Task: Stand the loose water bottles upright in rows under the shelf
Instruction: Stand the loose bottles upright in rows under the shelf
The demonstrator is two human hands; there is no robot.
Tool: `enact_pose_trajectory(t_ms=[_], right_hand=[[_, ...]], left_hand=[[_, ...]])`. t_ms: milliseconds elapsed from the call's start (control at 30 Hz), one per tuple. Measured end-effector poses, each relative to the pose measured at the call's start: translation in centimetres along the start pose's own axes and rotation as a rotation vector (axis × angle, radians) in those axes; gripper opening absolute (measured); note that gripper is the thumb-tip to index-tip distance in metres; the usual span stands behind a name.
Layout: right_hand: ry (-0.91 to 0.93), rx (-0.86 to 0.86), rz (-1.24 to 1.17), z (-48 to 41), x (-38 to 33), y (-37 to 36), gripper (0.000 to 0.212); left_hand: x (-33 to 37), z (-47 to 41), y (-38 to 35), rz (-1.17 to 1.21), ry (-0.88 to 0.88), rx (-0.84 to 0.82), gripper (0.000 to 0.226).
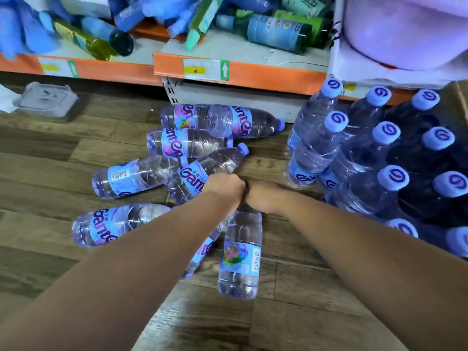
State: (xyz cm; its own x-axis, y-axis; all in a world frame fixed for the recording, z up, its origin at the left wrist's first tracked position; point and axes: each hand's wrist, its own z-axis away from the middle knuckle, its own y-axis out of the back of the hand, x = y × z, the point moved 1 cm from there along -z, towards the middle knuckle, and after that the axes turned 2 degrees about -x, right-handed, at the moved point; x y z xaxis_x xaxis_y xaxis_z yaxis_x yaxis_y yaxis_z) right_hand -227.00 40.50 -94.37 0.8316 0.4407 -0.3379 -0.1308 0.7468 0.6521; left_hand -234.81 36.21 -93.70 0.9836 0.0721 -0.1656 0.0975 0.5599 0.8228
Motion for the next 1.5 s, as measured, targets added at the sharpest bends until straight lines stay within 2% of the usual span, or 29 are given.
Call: enact_pose_trajectory(t_ms=[100, 233, 333, 400, 567, 733, 833, 967, 1033, 1133, 1233, 1333, 1400, 1500], right_hand=[[-0.042, 0.033, -0.058, -0.4, 0.4, 0.1, 0.03], [-0.058, -0.016, -0.066, 0.9, 0.7, 1.9, 0.034], [0.016, -0.053, -0.075, 2.4, 0.5, 2.7, 0.021], [0.074, -0.07, -0.132, 3.7, 0.2, 2.9, 0.01], [0.085, -0.132, -0.312, 7.9, 0.9, 3.8, 0.014], [0.094, -0.153, -0.253, 12.2, 0.6, 5.5, 0.023], [0.071, -0.071, -0.224, 13.2, 1.0, 6.6, 0.019], [0.012, 0.211, 0.068, 14.6, 1.4, 7.7, 0.016], [-0.024, 0.263, 0.149, 15.8, 1.4, 8.4, 0.016], [-0.084, 0.287, 0.194, 18.6, 1.6, 10.3, 0.016], [-0.152, 0.283, 0.129, 20.0, 2.0, 11.6, 0.033], [-0.155, 0.262, 0.179, 19.0, 2.4, 11.6, 0.024], [-0.131, 0.223, 0.216, 18.0, 2.6, 11.0, 0.026], [-0.088, 0.227, 0.151, 16.9, 3.4, 10.4, 0.021]], left_hand=[[-0.2, 0.0, 0.1, 0.011, 0.064, -0.022, 0.031], [-1.0, 0.2, 0.9, 0.089, 0.07, -0.126, 0.04], [-1.1, 1.3, 2.3, 0.055, 0.062, -0.172, 0.042], [-0.9, 2.9, 3.3, 0.063, 0.06, -0.169, 0.039], [-0.2, 7.7, 6.0, 0.169, 0.086, -0.093, 0.035], [0.1, 11.7, 7.5, 0.217, 0.037, -0.064, 0.022], [-0.5, 12.6, 7.5, 0.284, 0.008, -0.002, 0.027], [-0.5, 13.0, 8.1, 0.382, -0.103, 0.119, 0.024], [-0.4, 13.7, 9.0, 0.415, -0.149, 0.181, 0.023], [-0.4, 15.1, 11.5, 0.429, -0.197, 0.252, 0.024], [-0.3, 15.9, 13.2, 0.427, -0.237, 0.255, 0.024], [0.1, 15.4, 13.5, 0.371, -0.262, 0.205, 0.021], [0.4, 14.7, 13.0, 0.336, -0.254, 0.172, 0.02], [1.6, 13.5, 11.8, 0.303, -0.262, 0.137, 0.021]])
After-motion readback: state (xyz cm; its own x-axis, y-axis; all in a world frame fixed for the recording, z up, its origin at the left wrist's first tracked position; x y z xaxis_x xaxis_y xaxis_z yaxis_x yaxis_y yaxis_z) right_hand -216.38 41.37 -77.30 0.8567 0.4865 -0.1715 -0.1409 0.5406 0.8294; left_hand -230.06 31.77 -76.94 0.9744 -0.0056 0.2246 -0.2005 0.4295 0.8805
